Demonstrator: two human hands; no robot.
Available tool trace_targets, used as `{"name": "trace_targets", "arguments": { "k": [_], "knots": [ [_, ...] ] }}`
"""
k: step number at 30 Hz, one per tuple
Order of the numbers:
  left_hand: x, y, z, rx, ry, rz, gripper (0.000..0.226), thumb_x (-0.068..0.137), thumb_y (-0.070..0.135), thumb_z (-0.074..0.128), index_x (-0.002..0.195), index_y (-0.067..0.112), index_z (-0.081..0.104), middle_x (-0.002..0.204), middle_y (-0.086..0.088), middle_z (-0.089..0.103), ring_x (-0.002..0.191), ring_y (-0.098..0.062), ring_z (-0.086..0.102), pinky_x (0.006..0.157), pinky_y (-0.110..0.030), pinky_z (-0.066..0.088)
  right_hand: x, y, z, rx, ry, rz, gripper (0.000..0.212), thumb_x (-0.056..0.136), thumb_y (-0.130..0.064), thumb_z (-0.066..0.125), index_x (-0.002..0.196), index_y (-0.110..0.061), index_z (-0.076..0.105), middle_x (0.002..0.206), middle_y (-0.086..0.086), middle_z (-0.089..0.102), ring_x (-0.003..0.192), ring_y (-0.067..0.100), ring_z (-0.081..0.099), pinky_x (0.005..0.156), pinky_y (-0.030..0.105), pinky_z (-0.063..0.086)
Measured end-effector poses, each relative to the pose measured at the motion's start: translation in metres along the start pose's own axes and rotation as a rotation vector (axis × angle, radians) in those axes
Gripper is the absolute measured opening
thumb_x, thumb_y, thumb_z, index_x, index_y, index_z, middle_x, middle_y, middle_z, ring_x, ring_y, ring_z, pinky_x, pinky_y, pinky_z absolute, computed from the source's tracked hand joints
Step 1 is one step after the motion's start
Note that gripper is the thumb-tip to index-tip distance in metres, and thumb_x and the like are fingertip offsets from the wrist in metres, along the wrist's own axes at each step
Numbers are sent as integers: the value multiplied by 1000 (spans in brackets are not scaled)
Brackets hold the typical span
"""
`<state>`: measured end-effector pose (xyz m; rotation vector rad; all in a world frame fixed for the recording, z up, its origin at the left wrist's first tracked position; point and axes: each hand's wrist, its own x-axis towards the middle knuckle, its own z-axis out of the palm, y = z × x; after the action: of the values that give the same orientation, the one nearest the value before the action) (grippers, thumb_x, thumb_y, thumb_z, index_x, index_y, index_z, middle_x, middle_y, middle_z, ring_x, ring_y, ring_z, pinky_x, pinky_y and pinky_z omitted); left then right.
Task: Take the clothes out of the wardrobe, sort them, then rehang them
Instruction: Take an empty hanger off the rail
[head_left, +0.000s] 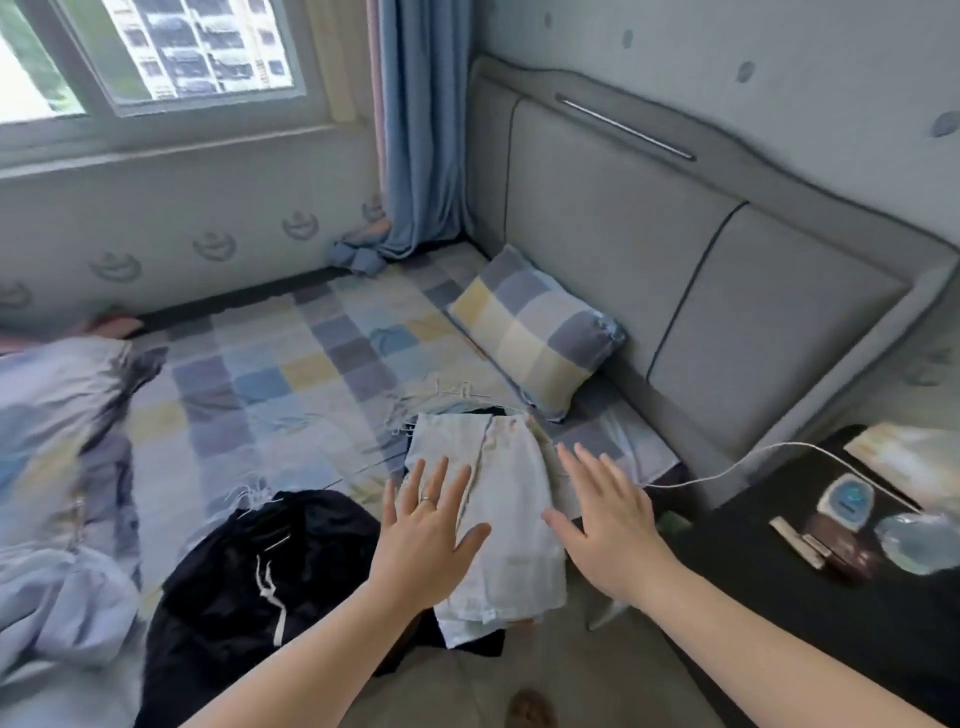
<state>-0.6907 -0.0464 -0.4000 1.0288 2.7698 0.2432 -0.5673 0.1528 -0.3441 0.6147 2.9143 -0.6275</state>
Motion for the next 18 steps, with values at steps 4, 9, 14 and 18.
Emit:
{"name": "trace_targets", "arguments": {
  "k": [4,9,14,18],
  "knots": [
    [19,-14,7,-44,-24,-126,73,96,70,22,158,39,-4,167,9,-9,151,-18,-22,119,-48,-15,50,3,11,38,-126,-43,72,96,-60,29,153,-40,-9,162,-16,-10,149,14,-12,120,45,2],
    [41,-38,19,-80,-70,-236,72,97,68,26,157,38,2,168,8,-4,153,-20,-16,120,-51,-8,99,7,24,43,-248,-56,70,97,-58,31,153,-41,-8,162,-16,-9,149,13,-11,120,47,5],
    [78,-68,33,-132,-122,-282,70,97,67,27,157,38,5,168,7,0,153,-21,-13,121,-50,-6,150,11,42,-1,-304,-25,70,97,-59,31,153,-41,-6,162,-17,-8,149,14,-9,118,48,6],
    [116,-96,41,-182,-165,-283,69,98,66,27,157,38,7,168,5,3,154,-22,-9,121,-50,-4,191,13,58,-31,-326,51,70,97,-59,30,153,-40,-6,163,-15,-8,149,14,-9,118,47,6]
  ]
}}
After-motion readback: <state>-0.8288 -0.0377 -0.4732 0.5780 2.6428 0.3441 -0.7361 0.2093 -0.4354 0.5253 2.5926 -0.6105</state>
